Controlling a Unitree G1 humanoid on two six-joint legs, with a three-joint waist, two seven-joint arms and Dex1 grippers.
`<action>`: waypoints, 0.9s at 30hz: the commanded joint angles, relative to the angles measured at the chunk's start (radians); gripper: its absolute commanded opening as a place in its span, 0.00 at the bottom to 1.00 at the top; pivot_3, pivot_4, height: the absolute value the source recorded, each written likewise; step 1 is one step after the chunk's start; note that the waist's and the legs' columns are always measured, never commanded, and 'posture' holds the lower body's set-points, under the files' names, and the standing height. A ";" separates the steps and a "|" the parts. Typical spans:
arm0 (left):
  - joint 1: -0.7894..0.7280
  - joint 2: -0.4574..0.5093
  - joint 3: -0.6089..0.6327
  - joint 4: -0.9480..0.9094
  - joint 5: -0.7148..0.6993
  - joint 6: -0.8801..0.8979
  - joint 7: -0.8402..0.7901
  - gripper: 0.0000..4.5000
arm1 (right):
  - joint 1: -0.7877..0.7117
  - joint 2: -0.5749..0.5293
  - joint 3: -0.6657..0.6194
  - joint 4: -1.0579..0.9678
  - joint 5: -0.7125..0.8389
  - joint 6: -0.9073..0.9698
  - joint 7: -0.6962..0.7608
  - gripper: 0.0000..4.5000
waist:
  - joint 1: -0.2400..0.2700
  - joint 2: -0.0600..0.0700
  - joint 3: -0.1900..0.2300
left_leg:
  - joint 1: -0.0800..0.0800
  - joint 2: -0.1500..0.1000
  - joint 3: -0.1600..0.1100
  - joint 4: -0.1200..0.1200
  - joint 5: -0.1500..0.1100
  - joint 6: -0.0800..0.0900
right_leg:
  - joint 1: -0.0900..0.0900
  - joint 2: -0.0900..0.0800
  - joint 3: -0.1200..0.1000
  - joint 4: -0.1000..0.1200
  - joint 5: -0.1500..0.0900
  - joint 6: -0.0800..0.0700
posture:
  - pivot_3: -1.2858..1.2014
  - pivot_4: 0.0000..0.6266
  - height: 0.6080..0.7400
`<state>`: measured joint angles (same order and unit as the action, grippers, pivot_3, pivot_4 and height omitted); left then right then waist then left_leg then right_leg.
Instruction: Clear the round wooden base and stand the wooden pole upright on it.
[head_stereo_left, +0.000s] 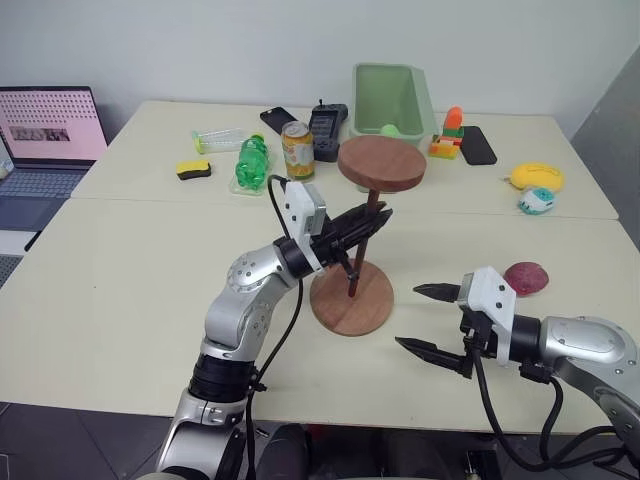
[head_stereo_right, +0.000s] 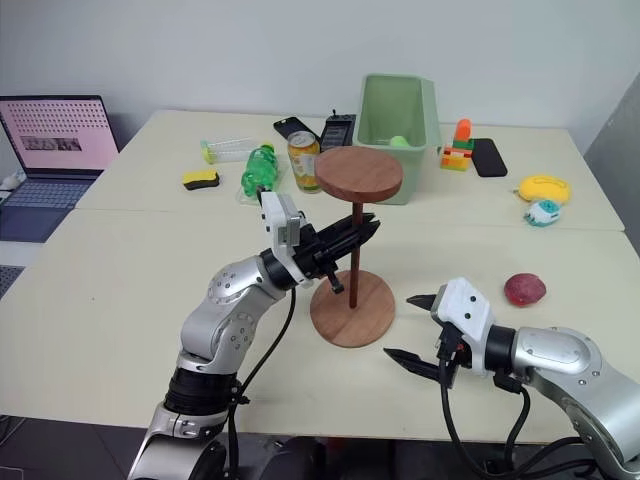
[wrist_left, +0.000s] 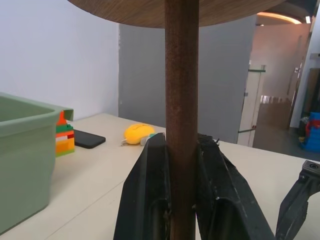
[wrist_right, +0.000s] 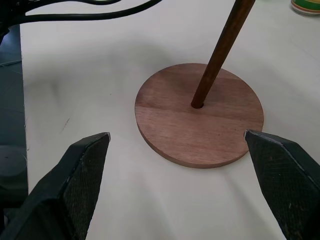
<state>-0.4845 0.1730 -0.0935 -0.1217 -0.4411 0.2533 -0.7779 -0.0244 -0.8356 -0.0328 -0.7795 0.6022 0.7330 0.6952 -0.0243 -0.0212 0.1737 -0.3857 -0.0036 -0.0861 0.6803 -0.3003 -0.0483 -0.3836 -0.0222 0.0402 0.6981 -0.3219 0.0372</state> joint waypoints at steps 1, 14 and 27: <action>-0.004 -0.002 -0.008 0.010 0.011 -0.034 -0.008 0.06 | -0.012 -0.008 -0.007 -0.035 -0.001 -0.002 -0.003 1.00 | 0.000 0.000 0.000 | 0.000 0.000 0.000 0.000 0.000 0.000 | 0.000 0.000 0.000 0.000 0.000 0.000 | 0.52 0.24 1.00; 0.036 0.016 -0.016 0.020 0.024 -0.086 -0.011 0.06 | -0.013 -0.003 0.000 -0.044 -0.002 -0.003 -0.013 1.00 | 0.000 0.000 0.000 | 0.004 0.000 -0.002 0.000 0.000 0.000 | 0.005 0.000 0.000 -0.001 0.000 0.000 | 0.52 0.24 1.00; 0.172 0.073 -0.011 0.038 0.060 -0.120 0.010 0.06 | -0.026 0.001 0.009 -0.041 0.001 -0.005 -0.022 1.00 | -0.002 0.000 -0.002 | 0.011 0.000 -0.002 -0.002 0.000 0.001 | 0.012 0.000 0.000 -0.002 0.000 0.000 | 0.52 0.24 1.00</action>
<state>-0.3593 0.2104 -0.1092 -0.1389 -0.4258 0.1031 -0.7755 -0.0350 -0.8351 -0.0155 -0.7841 0.6025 0.7337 0.6755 -0.0262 -0.0208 0.1722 -0.3740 -0.0033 -0.0882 0.6778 -0.3007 -0.0478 -0.3716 -0.0218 0.0402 0.6955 -0.3221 0.0374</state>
